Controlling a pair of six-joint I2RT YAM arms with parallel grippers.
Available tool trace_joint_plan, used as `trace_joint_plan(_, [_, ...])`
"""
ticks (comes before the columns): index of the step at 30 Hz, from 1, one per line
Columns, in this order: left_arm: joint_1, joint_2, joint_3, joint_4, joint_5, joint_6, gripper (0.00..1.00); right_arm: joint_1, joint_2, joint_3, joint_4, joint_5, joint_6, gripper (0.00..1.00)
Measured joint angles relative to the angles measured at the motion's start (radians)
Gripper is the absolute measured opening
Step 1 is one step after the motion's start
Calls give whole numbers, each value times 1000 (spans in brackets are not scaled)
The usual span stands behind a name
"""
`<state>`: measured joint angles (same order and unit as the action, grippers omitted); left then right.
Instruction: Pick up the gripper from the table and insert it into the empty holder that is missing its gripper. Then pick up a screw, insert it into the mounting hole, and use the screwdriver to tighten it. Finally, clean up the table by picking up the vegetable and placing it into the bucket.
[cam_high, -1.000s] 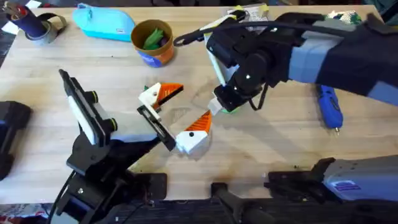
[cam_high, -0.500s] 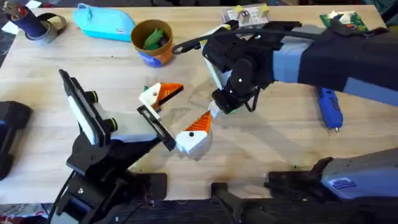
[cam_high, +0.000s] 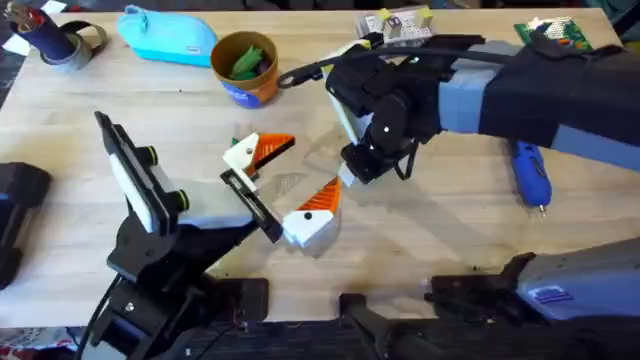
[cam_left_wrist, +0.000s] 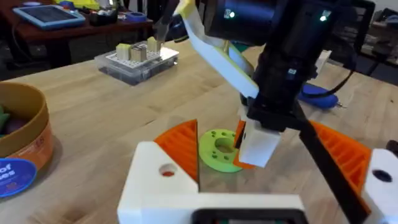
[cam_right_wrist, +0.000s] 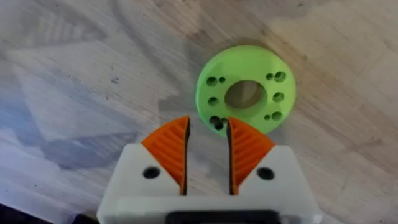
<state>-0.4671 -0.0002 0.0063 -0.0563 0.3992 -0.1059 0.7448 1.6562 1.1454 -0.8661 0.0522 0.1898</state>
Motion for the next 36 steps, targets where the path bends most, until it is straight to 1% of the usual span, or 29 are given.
trace_joint_plan(6, [0,0,0,0,0,0,990,0,0,-36,23,3,0,327])
trace_joint_plan(12, [0,0,0,0,0,0,990,0,0,-46,38,12,0,243])
trace_joint_plan(19, [0,0,0,0,0,0,990,0,0,-47,44,15,0,221])
trace_joint_plan(22, [0,0,0,0,0,0,990,0,0,-47,44,20,0,195])
trace_joint_plan(25, [0,0,0,0,0,0,990,0,0,-47,46,25,0,144])
trace_joint_plan(28, [0,0,0,0,0,0,990,0,0,-47,49,32,-4,65])
trace_joint_plan(29, [0,0,0,0,0,0,990,0,0,-47,50,34,-4,22])
trace_joint_plan(36, [0,0,0,0,0,0,990,-1,0,-47,46,34,-4,7])
